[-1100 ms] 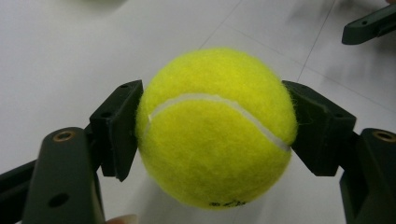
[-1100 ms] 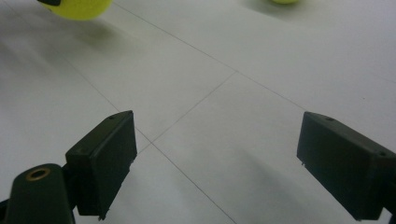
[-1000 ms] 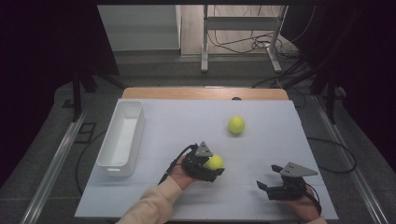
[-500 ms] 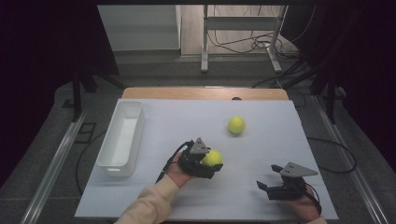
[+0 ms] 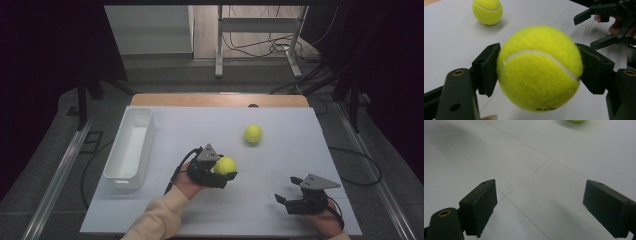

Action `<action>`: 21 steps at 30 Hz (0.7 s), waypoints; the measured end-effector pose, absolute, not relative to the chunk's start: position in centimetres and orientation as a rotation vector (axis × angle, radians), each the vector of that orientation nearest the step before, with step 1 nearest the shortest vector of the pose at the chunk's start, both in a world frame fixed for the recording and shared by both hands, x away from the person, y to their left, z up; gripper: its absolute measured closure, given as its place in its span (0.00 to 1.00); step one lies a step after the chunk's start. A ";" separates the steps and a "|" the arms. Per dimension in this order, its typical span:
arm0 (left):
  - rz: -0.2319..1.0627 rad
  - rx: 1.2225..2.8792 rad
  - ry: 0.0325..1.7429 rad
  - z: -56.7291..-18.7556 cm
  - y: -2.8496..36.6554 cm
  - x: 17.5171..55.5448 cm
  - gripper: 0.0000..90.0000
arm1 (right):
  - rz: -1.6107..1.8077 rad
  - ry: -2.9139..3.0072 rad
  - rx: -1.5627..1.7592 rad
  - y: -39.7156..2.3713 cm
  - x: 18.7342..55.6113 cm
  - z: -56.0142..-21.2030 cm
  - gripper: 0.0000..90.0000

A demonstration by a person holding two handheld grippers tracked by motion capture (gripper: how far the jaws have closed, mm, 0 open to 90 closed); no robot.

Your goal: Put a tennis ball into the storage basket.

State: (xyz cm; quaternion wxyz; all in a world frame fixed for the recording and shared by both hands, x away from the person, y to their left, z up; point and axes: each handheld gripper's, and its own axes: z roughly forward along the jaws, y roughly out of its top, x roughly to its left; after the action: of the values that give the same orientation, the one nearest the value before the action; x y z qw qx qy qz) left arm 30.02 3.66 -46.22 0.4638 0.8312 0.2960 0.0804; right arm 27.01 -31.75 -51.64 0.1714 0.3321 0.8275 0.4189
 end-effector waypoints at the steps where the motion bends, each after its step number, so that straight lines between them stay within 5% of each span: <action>1: 0.194 2.041 0.729 -46.2 3.7 30.0 0.29 | 1.190 2.349 0.942 -31.7 27.0 -51.6 0.14; 21: 0.235 2.006 0.735 -45.1 4.7 29.8 0.29 | 1.194 2.350 0.940 -31.8 27.0 -51.6 0.14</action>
State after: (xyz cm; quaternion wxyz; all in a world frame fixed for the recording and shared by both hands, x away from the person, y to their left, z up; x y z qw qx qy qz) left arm 29.84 4.68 -45.10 0.4761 0.8207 0.3007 0.0961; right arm 27.01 -31.76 -51.64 0.1709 0.3309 0.8274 0.4204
